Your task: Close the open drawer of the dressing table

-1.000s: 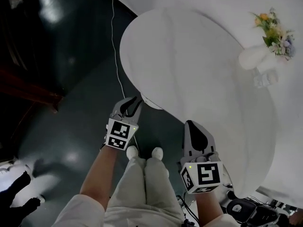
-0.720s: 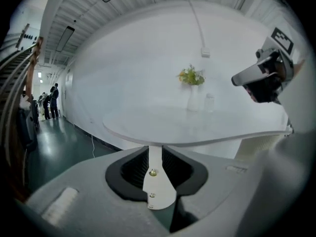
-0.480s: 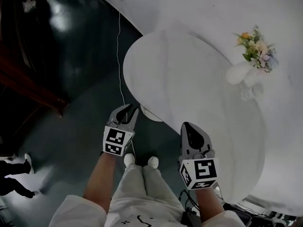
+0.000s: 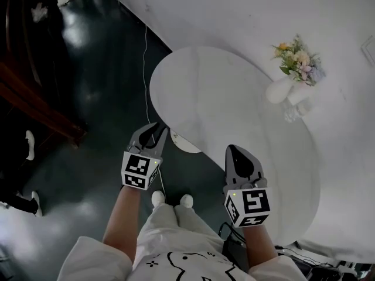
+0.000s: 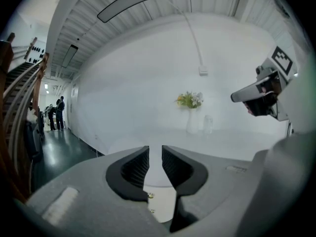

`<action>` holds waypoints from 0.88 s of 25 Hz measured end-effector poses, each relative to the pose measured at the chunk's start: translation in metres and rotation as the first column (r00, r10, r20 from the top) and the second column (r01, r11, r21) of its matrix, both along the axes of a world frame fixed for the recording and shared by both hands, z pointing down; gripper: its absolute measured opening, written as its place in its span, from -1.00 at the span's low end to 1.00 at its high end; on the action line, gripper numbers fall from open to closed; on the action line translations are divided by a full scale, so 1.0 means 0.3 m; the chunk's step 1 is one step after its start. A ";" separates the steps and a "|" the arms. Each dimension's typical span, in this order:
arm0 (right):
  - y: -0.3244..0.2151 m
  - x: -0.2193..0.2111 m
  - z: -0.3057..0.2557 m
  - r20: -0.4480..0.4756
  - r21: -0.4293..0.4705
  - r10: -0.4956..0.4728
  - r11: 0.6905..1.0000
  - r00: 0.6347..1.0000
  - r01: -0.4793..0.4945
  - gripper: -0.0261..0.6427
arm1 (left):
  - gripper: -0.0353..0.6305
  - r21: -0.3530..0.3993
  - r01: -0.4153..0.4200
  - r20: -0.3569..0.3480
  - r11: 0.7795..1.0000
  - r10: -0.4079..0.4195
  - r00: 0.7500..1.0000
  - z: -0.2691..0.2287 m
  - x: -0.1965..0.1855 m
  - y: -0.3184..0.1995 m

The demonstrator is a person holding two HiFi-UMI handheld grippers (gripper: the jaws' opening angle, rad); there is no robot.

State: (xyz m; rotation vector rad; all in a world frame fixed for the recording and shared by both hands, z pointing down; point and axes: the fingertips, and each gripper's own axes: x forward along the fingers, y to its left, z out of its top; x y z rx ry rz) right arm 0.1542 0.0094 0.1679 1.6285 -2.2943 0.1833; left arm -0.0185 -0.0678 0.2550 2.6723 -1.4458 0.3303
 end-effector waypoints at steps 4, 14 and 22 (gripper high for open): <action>0.018 0.035 -0.061 -0.004 0.035 0.003 0.999 1.000 -0.002 -0.94 | -0.62 0.037 -0.013 0.005 0.999 0.012 1.000 -0.090 0.022 0.021; 0.038 0.085 -0.193 -0.010 0.115 0.037 0.993 0.999 -0.036 -0.94 | -0.62 0.104 -0.050 0.007 0.993 0.050 0.999 -0.273 0.088 0.070; 0.023 0.110 -0.261 -0.026 0.182 0.035 0.983 0.999 -0.030 -0.94 | -0.63 0.192 -0.048 -0.010 0.980 0.051 0.999 -0.426 0.128 0.064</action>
